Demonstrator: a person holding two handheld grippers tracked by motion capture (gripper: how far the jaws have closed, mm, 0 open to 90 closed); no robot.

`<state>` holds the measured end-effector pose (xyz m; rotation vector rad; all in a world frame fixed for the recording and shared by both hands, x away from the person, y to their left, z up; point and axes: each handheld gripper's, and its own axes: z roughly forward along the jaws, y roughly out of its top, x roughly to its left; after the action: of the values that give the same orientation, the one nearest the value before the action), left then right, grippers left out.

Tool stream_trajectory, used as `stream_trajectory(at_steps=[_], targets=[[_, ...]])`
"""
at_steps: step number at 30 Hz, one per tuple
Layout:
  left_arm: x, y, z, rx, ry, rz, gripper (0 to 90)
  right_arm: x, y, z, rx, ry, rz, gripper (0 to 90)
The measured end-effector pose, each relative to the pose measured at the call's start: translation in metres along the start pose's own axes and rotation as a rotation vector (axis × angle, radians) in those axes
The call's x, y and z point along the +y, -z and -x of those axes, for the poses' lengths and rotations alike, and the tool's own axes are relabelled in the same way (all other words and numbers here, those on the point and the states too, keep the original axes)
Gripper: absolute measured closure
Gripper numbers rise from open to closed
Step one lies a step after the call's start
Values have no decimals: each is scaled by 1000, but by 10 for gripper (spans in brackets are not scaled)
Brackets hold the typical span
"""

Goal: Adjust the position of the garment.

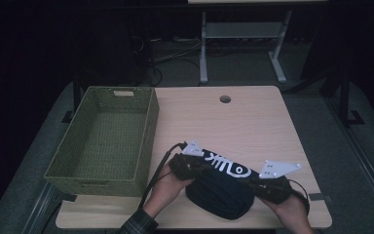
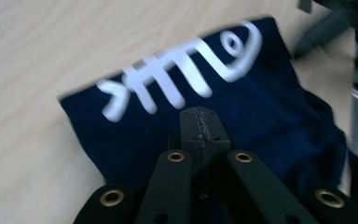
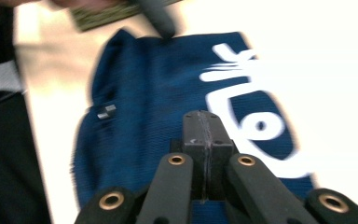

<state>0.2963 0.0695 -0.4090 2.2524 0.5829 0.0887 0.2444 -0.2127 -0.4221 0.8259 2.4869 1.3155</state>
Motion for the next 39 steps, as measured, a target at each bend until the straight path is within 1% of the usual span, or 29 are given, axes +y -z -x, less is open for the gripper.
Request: stream_trajectory(at_steps=[1, 3, 4, 5, 6, 7, 8, 10, 11, 13, 14, 15, 16, 17, 18, 19, 24, 25, 26, 27, 29, 30, 31, 32, 33, 36, 38, 39], targets=[[-3, 2, 5, 9, -2, -3, 900, 0, 2, 5, -14, -14, 6, 897], [-11, 4, 11, 10, -6, -15, 900, 0, 4, 16, -43, -25, 11, 898], [-11, 4, 11, 10, -6, -15, 900, 0, 4, 16, -43, -25, 11, 898], [-18, 2, 15, 30, -1, -37, 900, -1, 4, 26, -73, -39, 11, 898], [-22, 0, 15, 37, -2, -53, 900, -2, 3, 29, -80, -46, 5, 899], [-22, 0, 15, 37, -2, -53, 900, -2, 3, 29, -80, -46, 5, 899], [-26, -3, 14, 44, 2, -72, 900, -4, 2, 33, -88, -55, -1, 899], [-31, -10, 9, 51, 9, -103, 900, -12, -5, 42, -94, -76, -36, 900], [-32, -12, 7, 57, 12, -115, 900, -14, -6, 43, -97, -80, -48, 900], [-34, -15, 3, 83, 4, -136, 900, -18, -11, 45, -101, -91, -75, 900], [-34, -15, 3, 83, 4, -136, 900, -18, -11, 45, -101, -91, -75, 900], [-35, -15, -2, 88, 13, -148, 900, -23, -17, 46, -106, -92, -113, 900], [-35, -15, -2, 88, 13, -148, 900, -23, -17, 46, -106, -92, -113, 900], [-35, -15, -6, 93, 21, -150, 900, -27, -23, 48, -101, -103, -134, 900], [-37, -15, -11, 115, 15, -162, 900, -29, -26, 49, -96, -106, -141, 900], [-37, -15, -12, 115, 20, -159, 900, -30, -27, 49, -84, -111, -132, 900], [-37, -14, -16, 107, 35, -158, 900, -29, -28, 45, -91, -92, -129, 899], [-35, -11, -16, 96, 48, -143, 900, -29, -27, 45, -92, -90, -124, 897], [-34, -8, -16, 88, 56, -129, 898, -29, -25, 44, -93, -89, -112, 867], [-32, -6, -17, 81, 65, -120, 865, -29, -23, 44, -97, -82, -96, 845], [-28, 1, -17, 90, 65, -97, 820, -30, -16, 43, -105, -91, -73, 802], [-28, 1, -17, 90, 65, -97, 797, -30, -13, 42, -111, -101, -59, 770], [-24, 6, -19, 99, 76, -79, 771, -31, -10, 43, -118, -106, -52, 743], [-22, 8, -20, 97, 82, -69, 743, -33, -8, 44, -127, -110, -46, 713], [-20, 9, -21, 96, 94, -66, 711, -34, -5, 44, -137, -123, -39, 680], [-14, 12, -26, 111, 103, -59, 592, -41, 4, 46, -181, -152, -33, 548], [-12, 13, -30, 107, 116, -61, 519, -46, 9, 47, -203, -170, -33, 464], [-11, 13, -33, 103, 117, -63, 491, -49, 12, 48, -223, -172, -34, 425]])
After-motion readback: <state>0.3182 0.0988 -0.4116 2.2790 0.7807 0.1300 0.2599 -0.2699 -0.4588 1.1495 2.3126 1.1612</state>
